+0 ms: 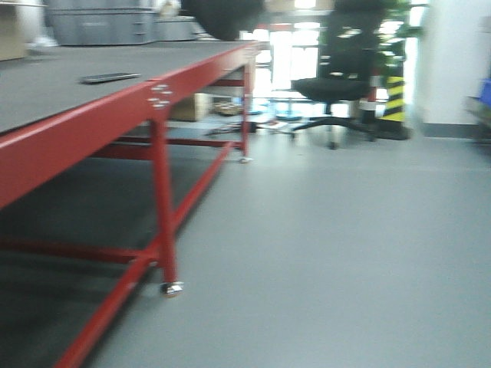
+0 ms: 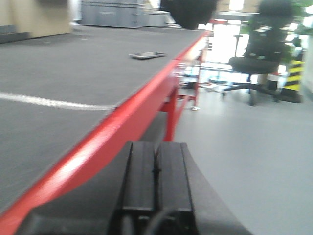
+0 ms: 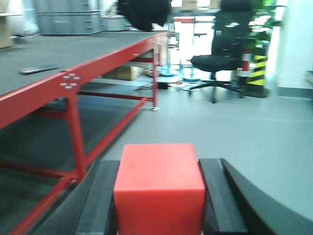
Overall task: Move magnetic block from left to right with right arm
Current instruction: 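Drive the base past the red-framed table carrying the cube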
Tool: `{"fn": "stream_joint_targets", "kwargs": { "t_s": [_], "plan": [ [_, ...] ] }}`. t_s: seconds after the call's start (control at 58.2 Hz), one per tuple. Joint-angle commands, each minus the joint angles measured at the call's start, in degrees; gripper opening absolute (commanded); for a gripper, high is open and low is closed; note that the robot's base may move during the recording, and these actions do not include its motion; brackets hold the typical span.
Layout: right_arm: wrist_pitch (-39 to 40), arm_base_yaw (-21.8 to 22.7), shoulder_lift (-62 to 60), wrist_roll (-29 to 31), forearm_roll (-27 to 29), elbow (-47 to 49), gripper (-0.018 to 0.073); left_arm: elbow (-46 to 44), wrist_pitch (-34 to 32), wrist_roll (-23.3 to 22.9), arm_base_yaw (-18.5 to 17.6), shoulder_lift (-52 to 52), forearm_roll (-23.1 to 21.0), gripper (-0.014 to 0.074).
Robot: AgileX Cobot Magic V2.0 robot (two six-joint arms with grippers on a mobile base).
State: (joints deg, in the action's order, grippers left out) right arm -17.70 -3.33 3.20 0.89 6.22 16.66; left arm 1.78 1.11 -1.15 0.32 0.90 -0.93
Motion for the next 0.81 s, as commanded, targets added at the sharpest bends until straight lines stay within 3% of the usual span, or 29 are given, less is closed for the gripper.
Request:
{"fn": "stream_joint_targets", "kwargs": {
  "t_s": [0.0,0.79],
  "plan": [
    [5.0,0.2,0.7,0.1,-0.4,1.5,0.0286,0.6,-4.7,-0.1,0.0,0.5,-0.4,-0.0117],
    [5.0,0.2,0.7,0.1,-0.4,1.5,0.0286,0.6,-4.7,-0.1,0.0,0.5,-0.4,-0.0117]
  ]
}}
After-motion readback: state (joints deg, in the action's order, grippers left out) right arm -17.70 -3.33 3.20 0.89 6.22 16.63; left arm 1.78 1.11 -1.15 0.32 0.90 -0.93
